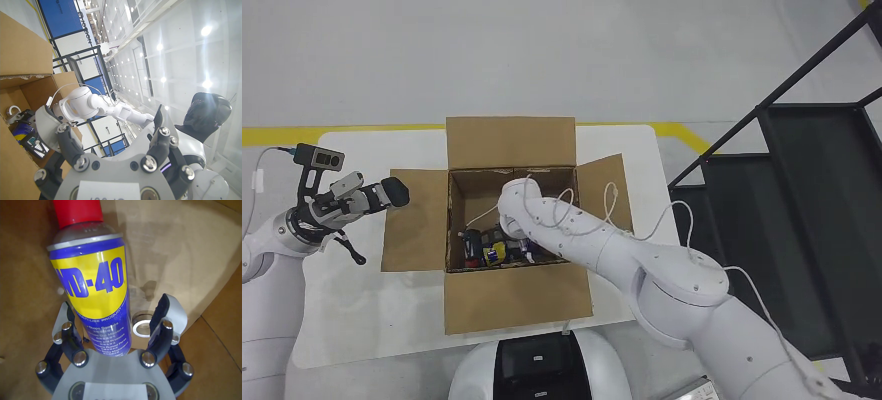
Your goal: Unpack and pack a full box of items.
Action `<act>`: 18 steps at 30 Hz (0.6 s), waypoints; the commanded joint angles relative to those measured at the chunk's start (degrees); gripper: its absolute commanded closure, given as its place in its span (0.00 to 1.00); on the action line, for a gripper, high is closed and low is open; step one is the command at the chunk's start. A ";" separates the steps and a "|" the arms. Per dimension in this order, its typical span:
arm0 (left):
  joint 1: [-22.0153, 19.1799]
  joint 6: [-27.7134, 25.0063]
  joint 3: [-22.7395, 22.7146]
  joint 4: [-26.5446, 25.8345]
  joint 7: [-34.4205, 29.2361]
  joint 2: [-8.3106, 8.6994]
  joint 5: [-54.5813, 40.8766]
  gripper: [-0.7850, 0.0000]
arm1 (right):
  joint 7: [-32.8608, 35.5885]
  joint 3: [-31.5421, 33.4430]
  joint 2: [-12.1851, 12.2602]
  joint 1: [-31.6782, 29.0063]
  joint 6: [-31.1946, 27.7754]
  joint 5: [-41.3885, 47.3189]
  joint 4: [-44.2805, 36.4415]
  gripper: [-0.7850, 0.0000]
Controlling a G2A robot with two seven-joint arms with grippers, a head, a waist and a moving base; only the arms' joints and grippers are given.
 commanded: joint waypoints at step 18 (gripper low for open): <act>0.00 0.00 0.00 0.00 0.00 0.00 0.00 0.00 | -2.11 2.06 -2.88 1.87 -2.46 0.39 6.72 1.00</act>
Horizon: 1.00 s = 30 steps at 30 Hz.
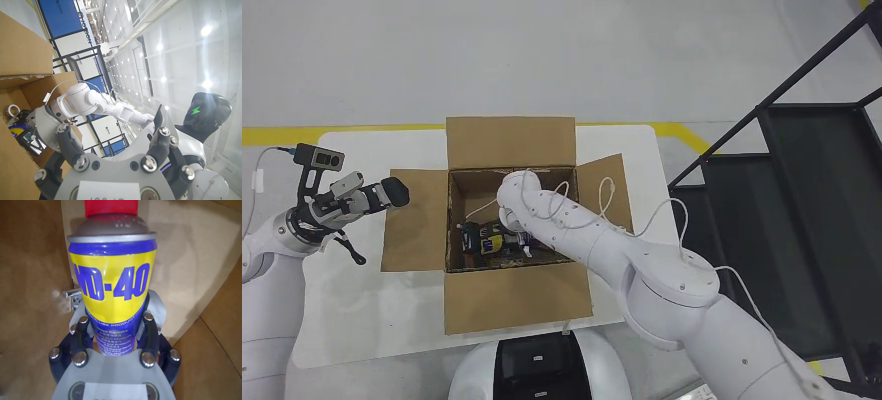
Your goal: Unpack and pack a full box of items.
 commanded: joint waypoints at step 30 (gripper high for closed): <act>2.58 -1.27 -8.55 3.53 14.40 0.52 -3.55 0.00 | 10.55 27.04 23.86 -20.46 5.42 -5.25 -47.15 1.00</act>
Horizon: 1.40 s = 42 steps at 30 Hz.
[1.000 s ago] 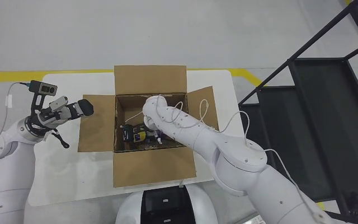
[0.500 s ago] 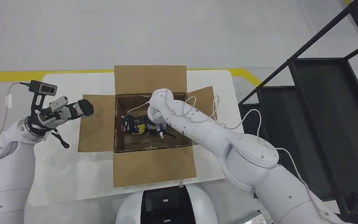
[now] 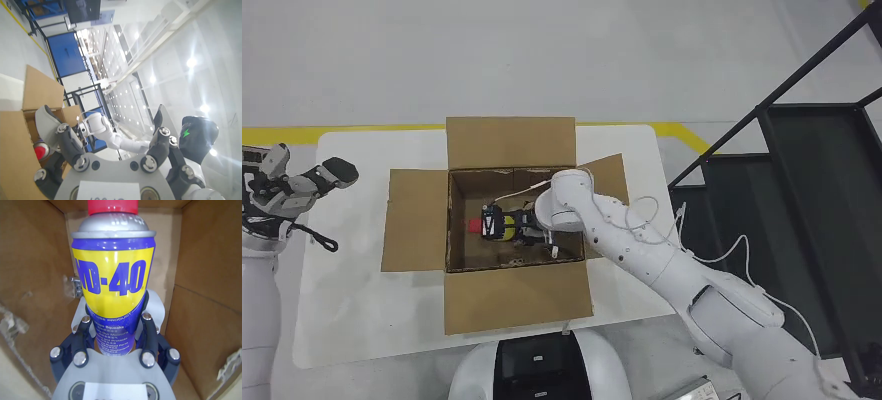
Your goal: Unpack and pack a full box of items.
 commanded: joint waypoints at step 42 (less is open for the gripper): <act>0.12 -0.07 -0.25 0.16 0.50 0.02 -0.01 0.00 | -41.60 38.58 10.97 -31.38 -14.19 -0.72 -28.67 1.00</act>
